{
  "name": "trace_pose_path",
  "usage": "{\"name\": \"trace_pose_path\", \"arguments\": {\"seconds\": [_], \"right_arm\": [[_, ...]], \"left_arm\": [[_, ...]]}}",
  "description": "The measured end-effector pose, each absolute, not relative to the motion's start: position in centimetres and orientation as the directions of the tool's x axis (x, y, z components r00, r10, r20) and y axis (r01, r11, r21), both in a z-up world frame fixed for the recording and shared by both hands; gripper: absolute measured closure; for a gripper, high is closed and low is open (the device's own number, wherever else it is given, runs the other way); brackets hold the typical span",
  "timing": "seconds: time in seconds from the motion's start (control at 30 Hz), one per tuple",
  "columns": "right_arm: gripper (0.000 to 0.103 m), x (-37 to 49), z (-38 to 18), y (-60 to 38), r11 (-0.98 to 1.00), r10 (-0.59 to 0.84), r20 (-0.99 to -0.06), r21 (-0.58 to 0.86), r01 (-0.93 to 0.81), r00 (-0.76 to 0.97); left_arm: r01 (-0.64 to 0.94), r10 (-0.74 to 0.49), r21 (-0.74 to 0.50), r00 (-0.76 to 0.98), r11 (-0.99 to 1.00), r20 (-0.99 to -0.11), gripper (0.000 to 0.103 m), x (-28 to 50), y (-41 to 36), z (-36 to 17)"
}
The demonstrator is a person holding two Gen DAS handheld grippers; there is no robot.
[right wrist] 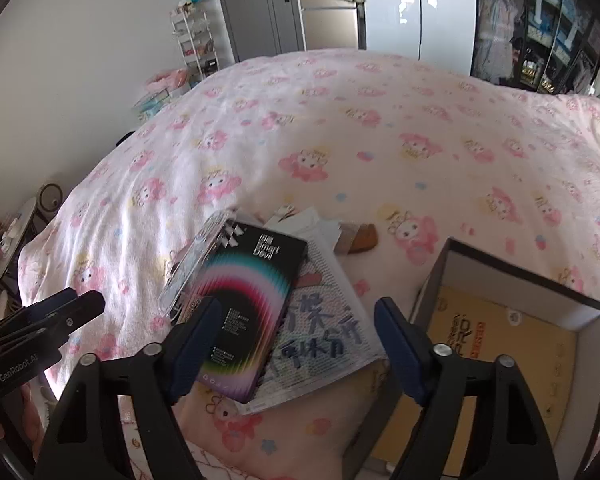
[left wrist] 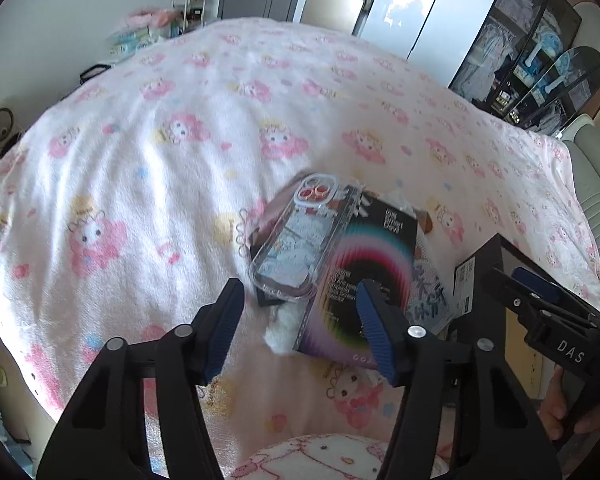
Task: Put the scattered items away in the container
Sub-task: 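Grasp the black Smart Devil box with the left gripper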
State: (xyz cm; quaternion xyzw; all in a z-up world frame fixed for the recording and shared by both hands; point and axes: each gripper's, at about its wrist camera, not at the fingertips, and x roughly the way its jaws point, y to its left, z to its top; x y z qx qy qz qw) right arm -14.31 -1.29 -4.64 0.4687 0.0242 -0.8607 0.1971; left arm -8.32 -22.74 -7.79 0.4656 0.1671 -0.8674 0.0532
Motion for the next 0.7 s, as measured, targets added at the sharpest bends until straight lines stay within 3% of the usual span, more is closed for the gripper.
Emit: {"name": "trace_pose_path", "arguments": {"seconds": [0.1, 0.23, 0.4, 0.47, 0.53, 0.7], "right_arm": [[0.048, -14.6, -7.5, -2.4, -0.906, -0.346, -0.845, 0.187, 0.381, -0.408], [0.048, -15.0, -10.6, -3.3, -0.916, -0.304, -0.88, 0.166, 0.364, -0.365], [0.048, -15.9, -12.4, -3.7, -0.921, -0.308, -0.897, 0.198, 0.336, -0.316], [0.048, -15.8, -12.7, -4.0, -0.926, -0.299, -0.899, 0.192, 0.326, -0.32], [0.048, -15.8, -13.4, -4.3, -0.932, -0.279, -0.91, 0.18, 0.316, -0.307], [0.045, -16.3, -15.4, -4.5, -0.92, -0.33, -0.913, 0.255, 0.297, -0.24]], "left_arm": [[0.26, 0.133, -0.291, -0.491, -0.921, -0.861, 0.051, -9.5, -23.3, -10.5], [0.411, 0.162, -0.354, -0.432, -0.84, -0.887, 0.051, -10.8, -24.3, -13.5], [0.443, 0.209, -0.389, -0.402, -0.808, -0.891, 0.051, -12.3, -23.2, -15.3], [0.464, 0.23, -0.42, -0.412, -0.78, -0.882, 0.047, -12.5, -23.3, -15.4], [0.473, 0.246, -0.438, -0.414, -0.764, -0.877, 0.031, -13.0, -23.4, -15.6], [0.482, 0.324, -0.456, -0.335, -0.748, -0.885, 0.031, -14.8, -23.3, -17.6]]}}
